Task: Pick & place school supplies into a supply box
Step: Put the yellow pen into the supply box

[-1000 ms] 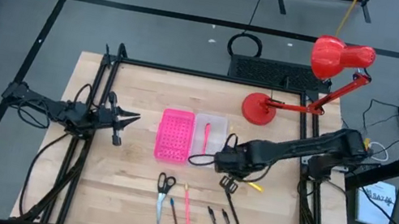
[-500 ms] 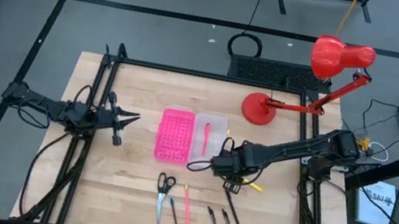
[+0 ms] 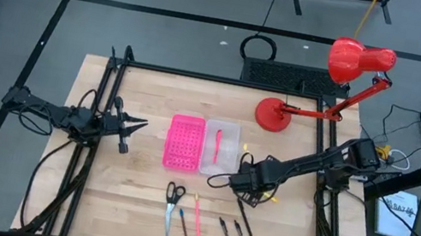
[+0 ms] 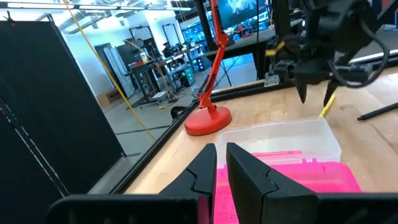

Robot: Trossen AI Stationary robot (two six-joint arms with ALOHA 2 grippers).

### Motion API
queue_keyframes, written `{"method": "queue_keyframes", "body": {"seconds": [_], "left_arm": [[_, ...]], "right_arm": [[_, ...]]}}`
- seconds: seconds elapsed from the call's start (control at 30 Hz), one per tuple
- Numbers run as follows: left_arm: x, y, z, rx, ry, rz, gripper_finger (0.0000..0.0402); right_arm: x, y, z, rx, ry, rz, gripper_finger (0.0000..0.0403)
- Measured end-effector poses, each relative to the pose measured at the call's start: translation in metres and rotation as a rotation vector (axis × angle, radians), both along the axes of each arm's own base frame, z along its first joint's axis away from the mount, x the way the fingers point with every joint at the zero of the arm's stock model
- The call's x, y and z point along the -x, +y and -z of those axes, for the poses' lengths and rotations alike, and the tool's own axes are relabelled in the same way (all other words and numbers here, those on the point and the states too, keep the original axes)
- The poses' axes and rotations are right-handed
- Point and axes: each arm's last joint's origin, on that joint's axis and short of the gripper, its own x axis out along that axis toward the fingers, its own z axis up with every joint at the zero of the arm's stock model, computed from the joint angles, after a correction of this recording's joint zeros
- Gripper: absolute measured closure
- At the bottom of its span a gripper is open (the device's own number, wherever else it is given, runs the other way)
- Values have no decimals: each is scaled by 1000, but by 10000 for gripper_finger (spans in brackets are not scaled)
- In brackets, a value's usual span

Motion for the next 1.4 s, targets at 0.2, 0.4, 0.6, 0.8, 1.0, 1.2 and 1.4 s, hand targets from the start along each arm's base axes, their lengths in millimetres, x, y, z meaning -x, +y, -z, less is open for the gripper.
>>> {"method": "queue_keyframes", "body": {"seconds": [0.2,0.4,0.6,0.8,1.0,1.2,1.4], "left_arm": [[0,0,0,0,0,0,355],[0,0,0,-1,0,-5,355],[0,0,0,2,-1,-6,355],[0,0,0,28,-9,-7,355],[0,0,0,44,-13,-6,355],[0,0,0,46,-14,-6,355],[0,0,0,46,-14,-6,355]], "right_arm": [[15,-1,25,-53,-3,3,192],[30,-6,42,-51,57,-67,204],[36,-8,49,-87,65,-73,293],[33,-9,50,-152,60,-106,383],[34,-10,48,-122,65,-113,383],[33,-17,15,-32,86,-165,383],[17,-19,-32,58,74,-229,384]]}}
